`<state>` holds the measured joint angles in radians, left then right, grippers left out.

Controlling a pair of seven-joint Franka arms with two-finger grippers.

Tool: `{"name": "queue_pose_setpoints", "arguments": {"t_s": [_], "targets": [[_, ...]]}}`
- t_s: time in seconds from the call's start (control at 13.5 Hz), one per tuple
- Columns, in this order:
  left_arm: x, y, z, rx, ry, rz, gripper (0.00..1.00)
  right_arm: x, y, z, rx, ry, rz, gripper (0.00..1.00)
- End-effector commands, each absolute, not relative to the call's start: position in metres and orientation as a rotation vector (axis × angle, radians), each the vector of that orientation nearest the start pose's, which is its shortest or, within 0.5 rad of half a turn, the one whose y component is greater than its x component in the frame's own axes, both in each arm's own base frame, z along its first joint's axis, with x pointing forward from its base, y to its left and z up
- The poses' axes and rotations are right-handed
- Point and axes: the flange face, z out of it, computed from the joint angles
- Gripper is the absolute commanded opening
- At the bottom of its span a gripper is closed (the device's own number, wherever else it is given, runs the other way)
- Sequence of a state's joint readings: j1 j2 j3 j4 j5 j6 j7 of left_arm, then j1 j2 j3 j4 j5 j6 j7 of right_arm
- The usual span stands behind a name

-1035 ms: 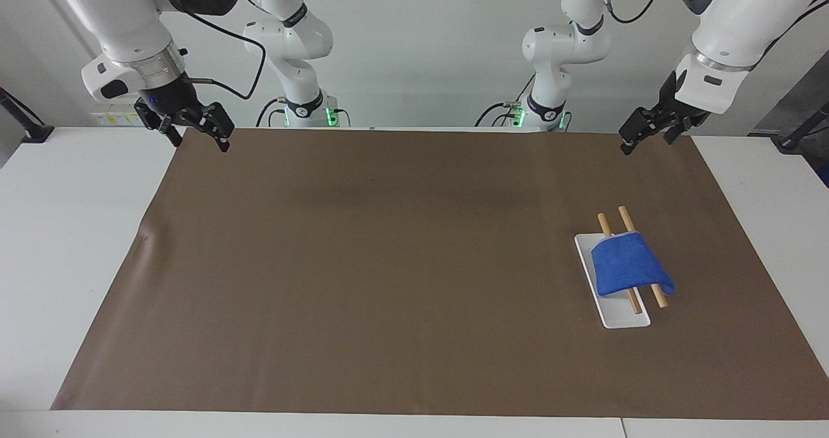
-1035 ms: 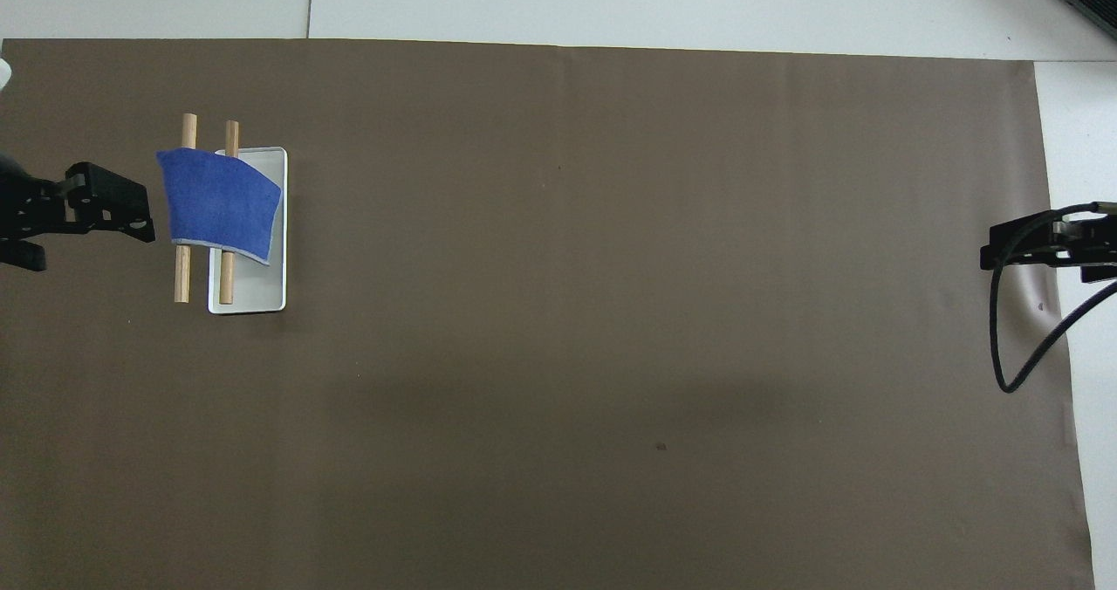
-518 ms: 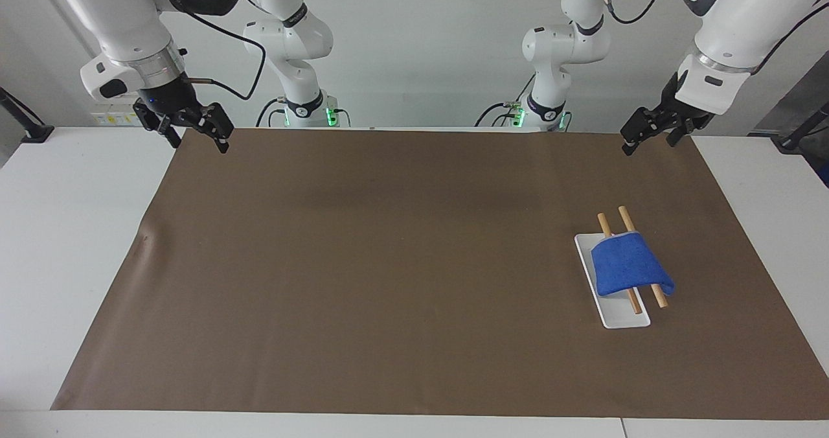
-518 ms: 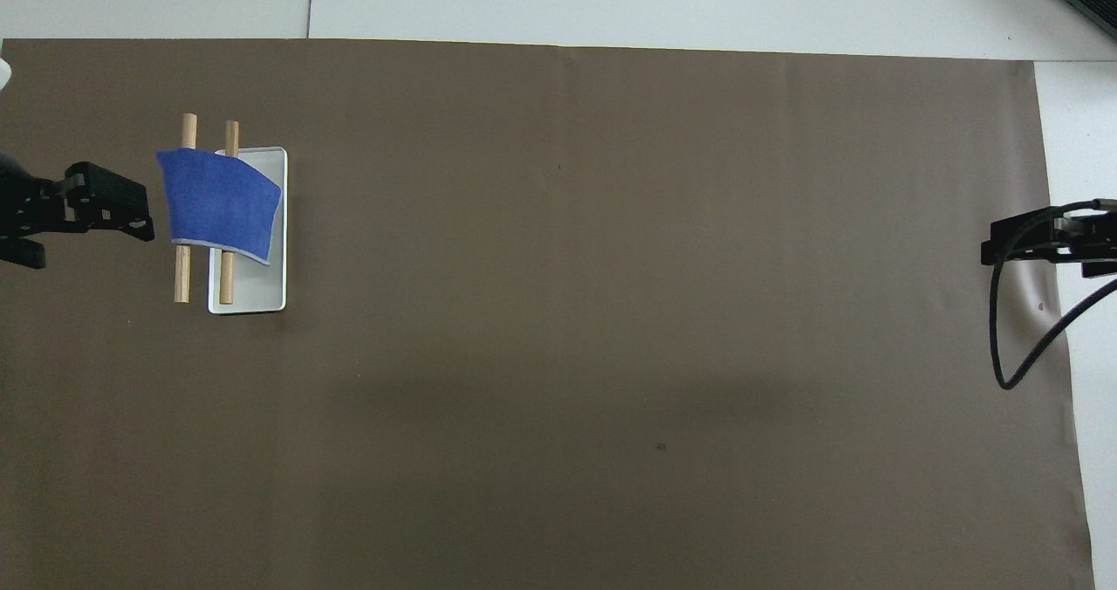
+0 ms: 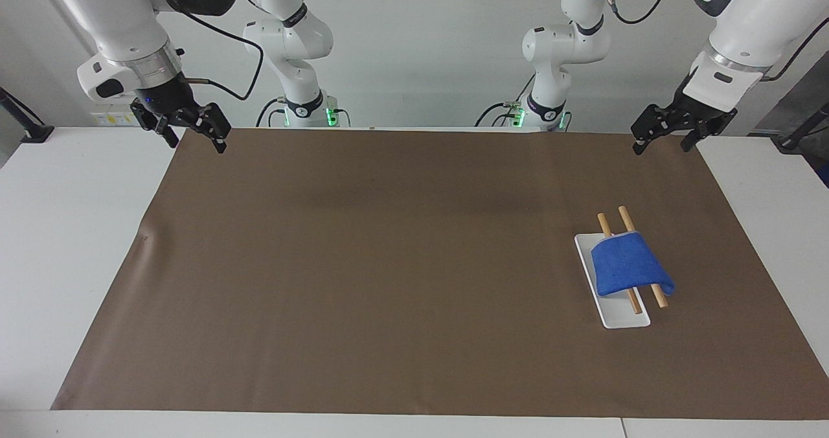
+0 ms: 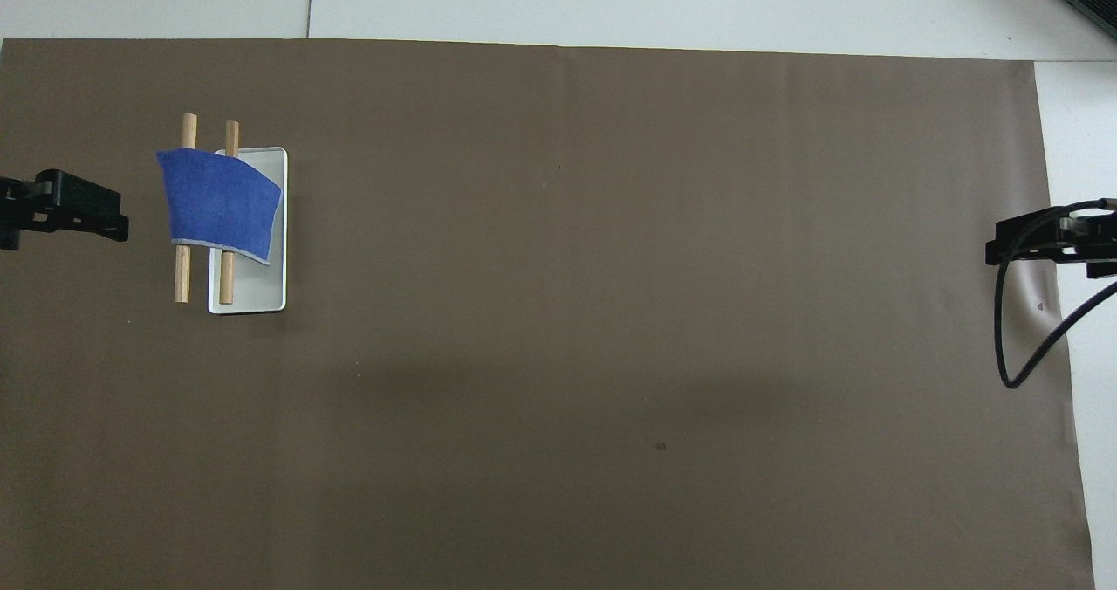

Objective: Right arm passes towel to left arm to hang

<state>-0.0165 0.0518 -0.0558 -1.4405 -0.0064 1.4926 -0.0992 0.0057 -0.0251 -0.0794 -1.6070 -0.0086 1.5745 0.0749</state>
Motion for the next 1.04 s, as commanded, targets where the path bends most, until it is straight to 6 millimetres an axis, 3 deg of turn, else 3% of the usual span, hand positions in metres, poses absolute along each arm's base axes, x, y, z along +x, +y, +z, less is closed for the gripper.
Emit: {"name": "queue_pose_setpoints", "arguments": {"t_s": [0.0, 0.96], "targets": [[0.5622, -0.0353, 0.6510, -3.158, -0.031, -0.052, 1.00, 0.5405, -0.0447, 0.6208, -3.138, 0.209, 0.005, 1.00], [0.5560, -0.0364, 0.6470, -3.152, -0.026, 0.004, 1.00, 0.5404, -0.0447, 0.6207, -3.138, 0.209, 0.007, 1.00]]}}
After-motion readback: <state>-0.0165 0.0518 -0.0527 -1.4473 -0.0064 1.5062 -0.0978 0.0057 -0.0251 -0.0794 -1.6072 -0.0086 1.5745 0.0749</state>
